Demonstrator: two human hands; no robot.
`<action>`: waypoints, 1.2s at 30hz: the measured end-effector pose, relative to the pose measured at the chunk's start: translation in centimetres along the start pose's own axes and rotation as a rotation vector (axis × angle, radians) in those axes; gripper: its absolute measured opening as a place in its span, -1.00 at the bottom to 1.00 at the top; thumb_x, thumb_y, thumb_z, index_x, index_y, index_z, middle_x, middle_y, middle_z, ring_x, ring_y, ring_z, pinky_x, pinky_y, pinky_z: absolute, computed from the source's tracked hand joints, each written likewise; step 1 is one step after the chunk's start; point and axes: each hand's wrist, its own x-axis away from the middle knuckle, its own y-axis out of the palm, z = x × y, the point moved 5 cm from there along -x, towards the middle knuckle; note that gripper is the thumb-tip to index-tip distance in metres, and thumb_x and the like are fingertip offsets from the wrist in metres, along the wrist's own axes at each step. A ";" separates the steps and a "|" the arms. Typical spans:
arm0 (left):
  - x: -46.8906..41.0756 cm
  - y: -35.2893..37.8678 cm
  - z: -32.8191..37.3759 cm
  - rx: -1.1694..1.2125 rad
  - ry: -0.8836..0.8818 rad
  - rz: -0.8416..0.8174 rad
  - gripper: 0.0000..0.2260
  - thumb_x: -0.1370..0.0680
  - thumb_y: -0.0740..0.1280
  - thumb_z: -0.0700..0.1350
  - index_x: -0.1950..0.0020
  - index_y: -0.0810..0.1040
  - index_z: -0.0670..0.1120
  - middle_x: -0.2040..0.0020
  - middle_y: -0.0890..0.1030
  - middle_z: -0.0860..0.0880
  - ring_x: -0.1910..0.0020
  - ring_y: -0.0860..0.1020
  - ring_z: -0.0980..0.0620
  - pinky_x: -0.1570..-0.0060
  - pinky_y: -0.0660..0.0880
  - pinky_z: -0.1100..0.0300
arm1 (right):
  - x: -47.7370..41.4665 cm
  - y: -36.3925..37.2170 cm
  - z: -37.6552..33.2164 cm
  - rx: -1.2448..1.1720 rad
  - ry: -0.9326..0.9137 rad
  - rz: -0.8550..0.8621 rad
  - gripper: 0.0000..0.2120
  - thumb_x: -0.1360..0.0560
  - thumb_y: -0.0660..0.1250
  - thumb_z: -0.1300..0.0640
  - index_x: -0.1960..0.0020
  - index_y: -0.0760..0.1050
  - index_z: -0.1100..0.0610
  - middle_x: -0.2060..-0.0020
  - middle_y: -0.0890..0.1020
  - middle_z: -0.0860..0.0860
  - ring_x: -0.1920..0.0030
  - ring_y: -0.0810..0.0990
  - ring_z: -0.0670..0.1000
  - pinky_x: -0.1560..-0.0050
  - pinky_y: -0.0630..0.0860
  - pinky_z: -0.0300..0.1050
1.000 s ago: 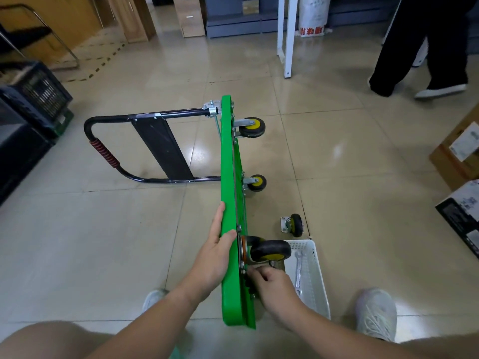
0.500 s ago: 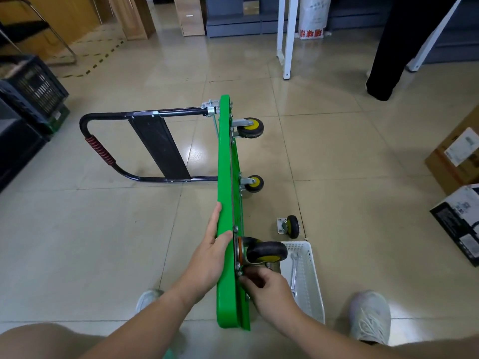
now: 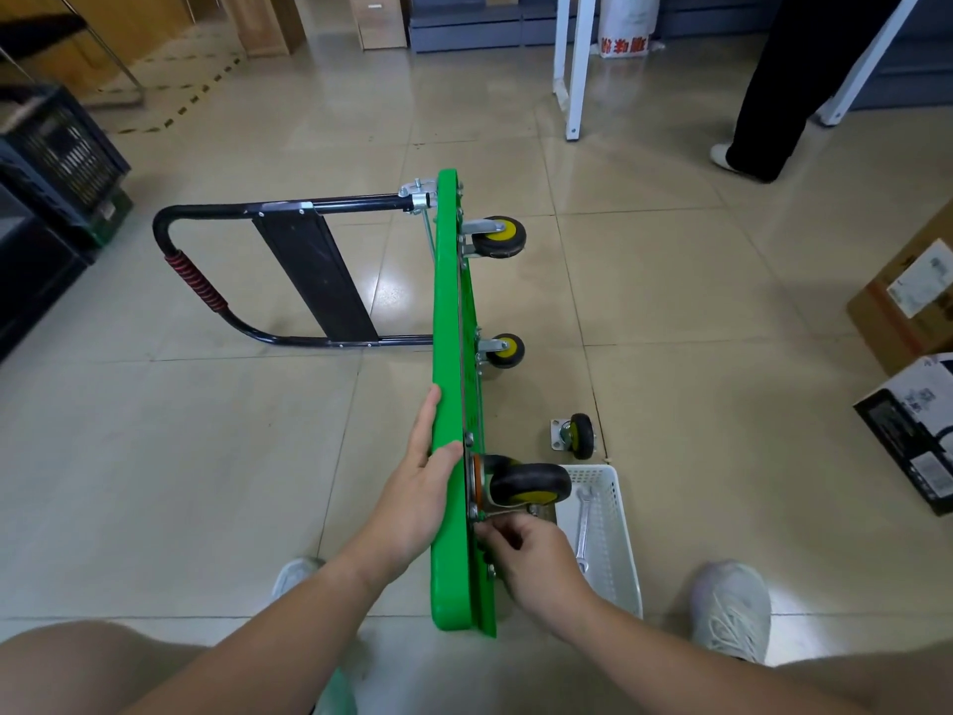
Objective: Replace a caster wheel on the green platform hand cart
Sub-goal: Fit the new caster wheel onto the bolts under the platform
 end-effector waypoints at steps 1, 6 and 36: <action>0.1 0.0 0.1 0.001 -0.001 0.003 -0.47 -0.73 0.11 -0.05 -0.47 0.07 0.57 -0.27 0.34 0.53 -0.33 0.42 0.37 -0.50 0.32 0.03 | 0.0 0.1 0.1 -0.006 0.002 -0.006 -0.87 -0.57 0.39 0.00 0.05 0.68 0.01 0.19 0.73 -0.14 0.13 0.67 -0.18 0.09 0.52 -0.32; 0.1 -0.2 0.3 0.010 0.001 0.012 -0.49 -0.70 0.15 0.02 -0.45 0.09 0.60 -0.32 0.42 0.43 -0.27 0.51 0.34 -0.46 0.38 0.02 | 0.5 0.3 -0.1 -0.071 -0.039 0.026 -0.95 -0.55 0.43 0.09 0.01 0.65 -0.04 0.15 0.72 -0.17 0.09 0.67 -0.21 0.06 0.52 -0.38; 0.2 -0.2 0.2 -0.003 -0.032 0.006 -0.45 -0.53 0.16 0.17 -0.40 0.09 0.67 -0.35 0.43 0.42 -0.34 0.53 0.11 -0.47 0.37 -0.08 | 0.0 0.4 1.0 -0.072 -0.068 0.094 -0.99 -0.52 0.45 0.04 0.06 0.65 -0.05 0.17 0.72 -0.12 0.10 0.68 -0.15 0.03 0.56 -0.28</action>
